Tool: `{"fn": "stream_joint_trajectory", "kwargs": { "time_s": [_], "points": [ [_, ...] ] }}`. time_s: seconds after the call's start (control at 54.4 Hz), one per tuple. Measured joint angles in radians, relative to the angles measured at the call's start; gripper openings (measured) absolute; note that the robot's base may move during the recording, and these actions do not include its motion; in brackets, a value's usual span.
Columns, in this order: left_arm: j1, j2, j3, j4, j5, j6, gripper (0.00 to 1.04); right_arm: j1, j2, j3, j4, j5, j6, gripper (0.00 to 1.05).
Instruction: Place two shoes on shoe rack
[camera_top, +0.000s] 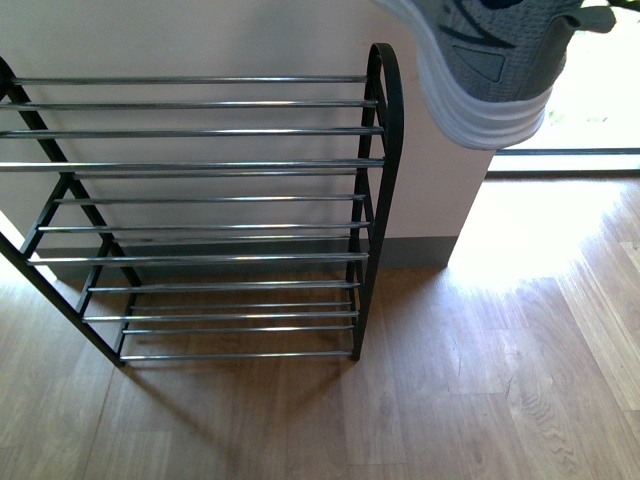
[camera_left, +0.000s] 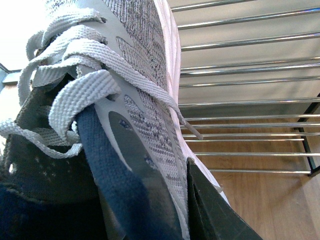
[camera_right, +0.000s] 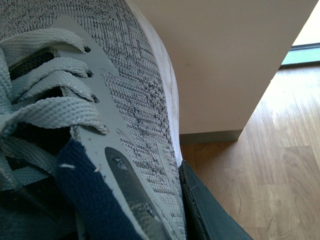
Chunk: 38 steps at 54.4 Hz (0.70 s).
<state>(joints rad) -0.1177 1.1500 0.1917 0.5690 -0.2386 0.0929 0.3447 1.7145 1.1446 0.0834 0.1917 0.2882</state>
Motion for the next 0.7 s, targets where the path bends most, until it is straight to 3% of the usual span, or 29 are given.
{"fn": "stream_joint_trajectory", "kwargs": {
  "time_s": [0.698],
  "points": [
    [0.000, 0.000, 0.000, 0.000, 0.000, 0.000, 0.02, 0.105, 0.277, 0.230, -0.126, 0.076, 0.109, 0.01]
  ]
}}
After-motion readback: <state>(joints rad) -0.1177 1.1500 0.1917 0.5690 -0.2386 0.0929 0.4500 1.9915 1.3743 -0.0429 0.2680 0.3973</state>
